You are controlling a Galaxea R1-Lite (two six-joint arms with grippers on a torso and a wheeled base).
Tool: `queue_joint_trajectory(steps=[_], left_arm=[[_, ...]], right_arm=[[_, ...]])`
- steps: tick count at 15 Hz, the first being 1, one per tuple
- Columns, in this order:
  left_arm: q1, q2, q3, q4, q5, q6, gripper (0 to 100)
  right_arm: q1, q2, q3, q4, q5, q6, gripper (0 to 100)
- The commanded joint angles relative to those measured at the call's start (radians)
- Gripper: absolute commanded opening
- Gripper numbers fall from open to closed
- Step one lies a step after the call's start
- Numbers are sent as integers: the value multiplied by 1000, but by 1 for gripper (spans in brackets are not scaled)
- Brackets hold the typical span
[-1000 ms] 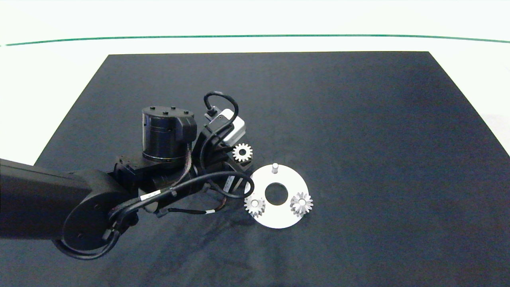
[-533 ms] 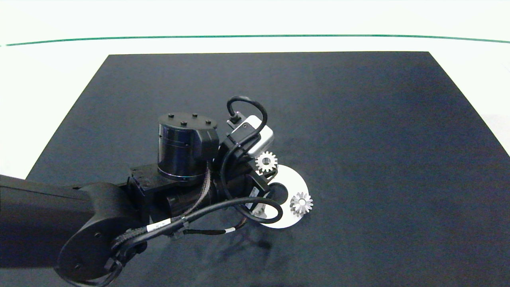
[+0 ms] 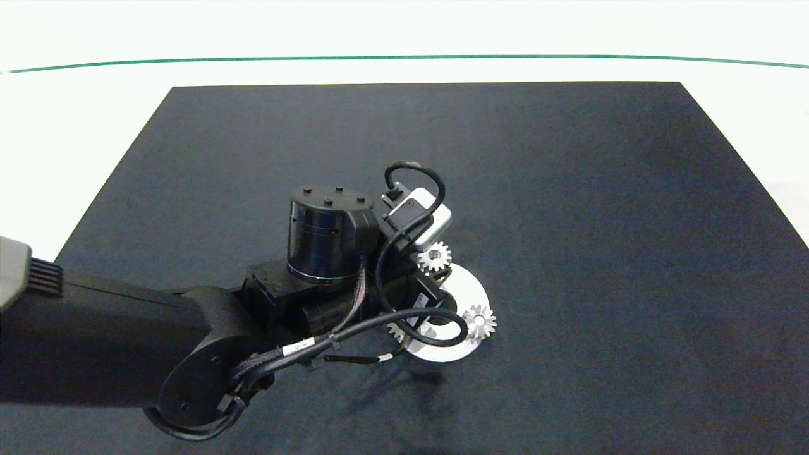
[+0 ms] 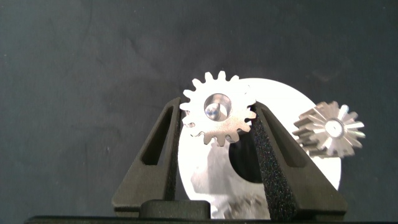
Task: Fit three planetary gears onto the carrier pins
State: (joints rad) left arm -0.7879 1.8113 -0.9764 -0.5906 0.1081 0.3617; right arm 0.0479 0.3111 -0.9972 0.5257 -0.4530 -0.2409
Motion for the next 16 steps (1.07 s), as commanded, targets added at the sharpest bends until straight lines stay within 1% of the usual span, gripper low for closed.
queue_joint_trajectory(steps=[1,11,16], left_arm=[[2,25,-30,0,1,2,7],[6,53,-31,-3,1,2,7],[10,72,-36,-20,1,2,7]], right_arm=[[1,0,0,3,-3,-2,100],[1,-1,0,2,-4,-2,100],[1,-6,0,3,-4,-2,100]])
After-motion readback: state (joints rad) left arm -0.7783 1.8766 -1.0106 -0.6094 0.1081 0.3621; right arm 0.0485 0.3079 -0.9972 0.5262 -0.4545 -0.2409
